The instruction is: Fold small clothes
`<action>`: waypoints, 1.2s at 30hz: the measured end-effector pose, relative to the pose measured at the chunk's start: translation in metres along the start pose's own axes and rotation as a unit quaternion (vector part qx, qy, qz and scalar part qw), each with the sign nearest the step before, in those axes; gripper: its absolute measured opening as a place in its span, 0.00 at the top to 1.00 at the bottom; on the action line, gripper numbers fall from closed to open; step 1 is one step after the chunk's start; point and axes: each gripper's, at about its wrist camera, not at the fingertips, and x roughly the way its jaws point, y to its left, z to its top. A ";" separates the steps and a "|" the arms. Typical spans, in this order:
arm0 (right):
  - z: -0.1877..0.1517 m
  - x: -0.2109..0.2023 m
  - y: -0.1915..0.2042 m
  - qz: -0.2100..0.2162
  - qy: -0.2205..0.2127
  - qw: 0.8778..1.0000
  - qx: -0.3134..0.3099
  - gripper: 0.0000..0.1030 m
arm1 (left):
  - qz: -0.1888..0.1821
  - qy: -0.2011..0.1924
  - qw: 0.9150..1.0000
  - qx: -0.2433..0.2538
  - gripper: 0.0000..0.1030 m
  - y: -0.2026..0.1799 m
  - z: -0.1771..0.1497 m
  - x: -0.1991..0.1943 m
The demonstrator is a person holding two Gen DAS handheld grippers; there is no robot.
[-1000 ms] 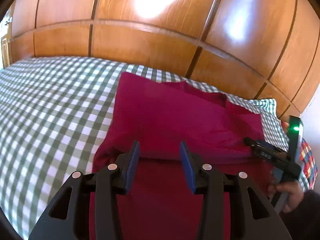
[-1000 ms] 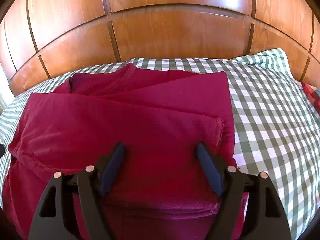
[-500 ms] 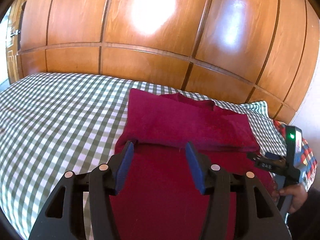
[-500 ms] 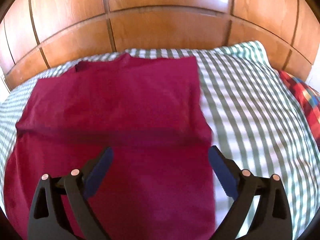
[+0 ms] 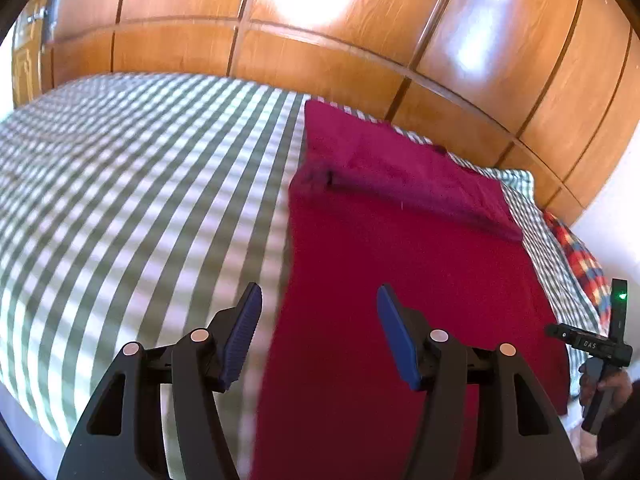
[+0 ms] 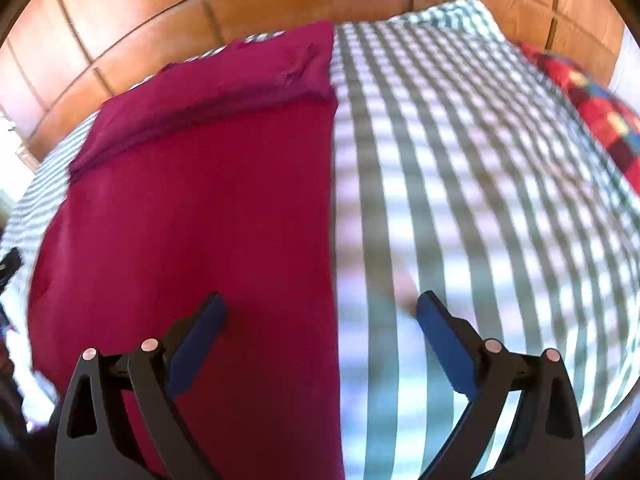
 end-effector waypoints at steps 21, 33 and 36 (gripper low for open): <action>-0.025 -0.064 0.014 0.182 -0.003 0.983 0.009 0.90 | -0.187 0.070 0.978 -0.055 0.92 0.019 -0.034 -0.046; 0.100 -0.025 0.011 0.180 -0.041 0.982 0.050 0.90 | -0.216 0.007 0.974 -0.069 0.92 -0.014 0.089 0.010; 0.117 -0.008 0.012 0.172 -0.035 0.984 0.042 0.61 | -0.191 0.029 0.978 -0.084 0.80 -0.012 0.111 0.039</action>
